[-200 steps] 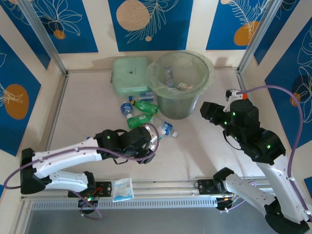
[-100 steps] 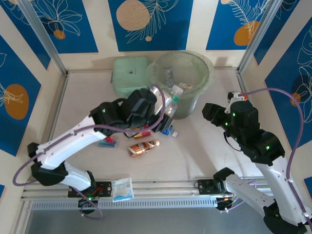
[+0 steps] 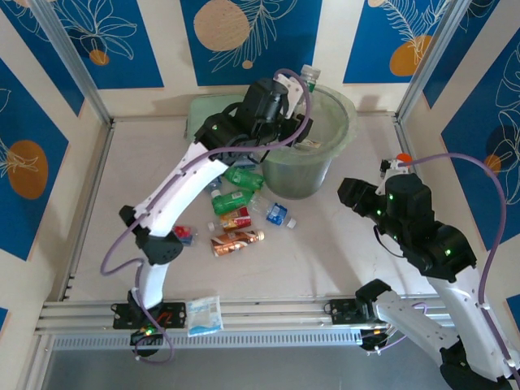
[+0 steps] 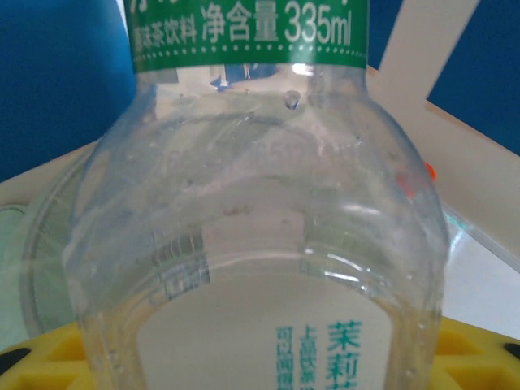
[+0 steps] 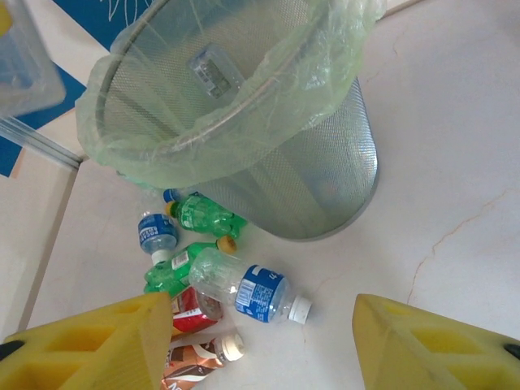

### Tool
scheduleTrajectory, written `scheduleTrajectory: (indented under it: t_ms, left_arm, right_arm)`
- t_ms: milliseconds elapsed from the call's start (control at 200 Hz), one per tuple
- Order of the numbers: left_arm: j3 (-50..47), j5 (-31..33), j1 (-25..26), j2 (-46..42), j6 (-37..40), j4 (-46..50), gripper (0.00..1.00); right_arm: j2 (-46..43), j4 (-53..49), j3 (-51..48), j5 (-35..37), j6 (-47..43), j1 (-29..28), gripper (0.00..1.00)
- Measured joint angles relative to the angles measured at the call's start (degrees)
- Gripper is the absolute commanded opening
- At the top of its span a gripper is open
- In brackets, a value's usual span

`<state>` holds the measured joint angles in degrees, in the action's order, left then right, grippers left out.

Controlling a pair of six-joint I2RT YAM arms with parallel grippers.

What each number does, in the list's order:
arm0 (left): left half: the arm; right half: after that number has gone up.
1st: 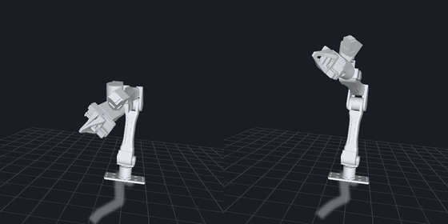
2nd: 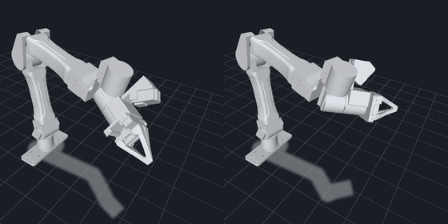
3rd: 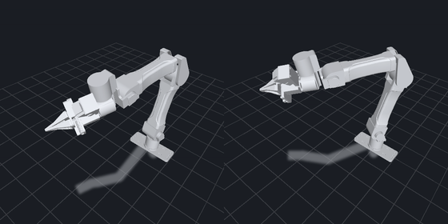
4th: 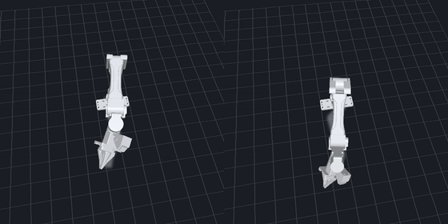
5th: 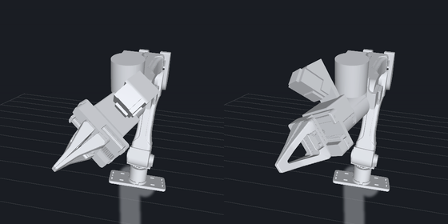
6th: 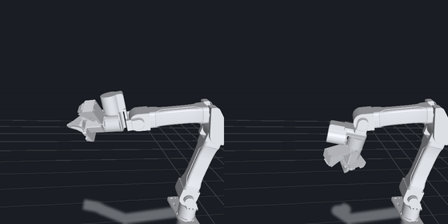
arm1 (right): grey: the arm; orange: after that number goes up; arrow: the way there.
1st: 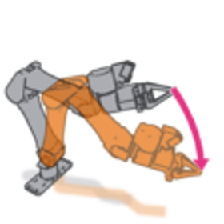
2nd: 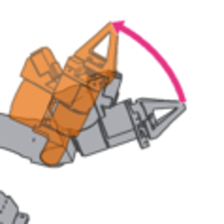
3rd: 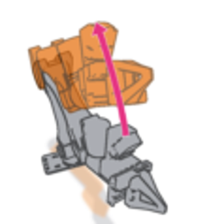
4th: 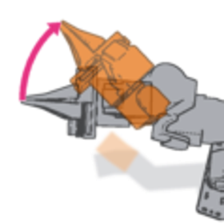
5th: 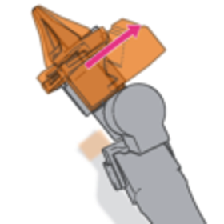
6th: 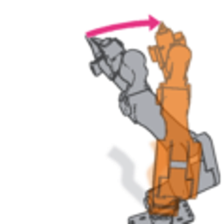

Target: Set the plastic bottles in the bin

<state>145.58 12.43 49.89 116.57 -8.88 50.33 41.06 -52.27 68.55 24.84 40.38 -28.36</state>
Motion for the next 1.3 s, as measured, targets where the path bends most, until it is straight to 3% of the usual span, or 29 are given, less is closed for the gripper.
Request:
scheduleTrajectory:
  t_ms: [190, 535, 865, 975, 1115, 1300]
  left_arm:
    - [1.3, -2.0, -4.1, 4.2, -0.3, -0.2, 0.61]
    - [1.3, -4.3, -5.9, 6.5, -1.3, -1.9, 0.88]
    - [0.3, -4.0, -5.9, 5.6, -1.5, -1.9, 0.88]
    - [-7.0, -2.6, -5.9, 0.0, -1.5, -2.9, 0.87]
    - [-23.8, 0.2, -6.1, -13.7, -1.7, -5.8, 0.88]
    - [-44.3, 4.0, -9.3, -33.3, -5.4, -8.0, 0.89]
  right_arm:
    - [-0.4, -0.8, -1.6, -1.5, 0.7, 0.0, 0.6]
    - [-0.4, -1.1, -3.1, -3.9, 1.7, -1.6, 0.59]
    - [1.9, -0.9, -3.1, -6.3, 0.0, -6.4, 0.64]
    - [5.5, -0.3, -3.8, -6.9, -2.3, -13.0, 0.69]
    - [10.6, 1.9, -7.0, -6.1, -4.6, -20.6, 0.74]
    - [18.3, 5.3, -9.8, -4.0, -6.8, -24.1, 0.78]
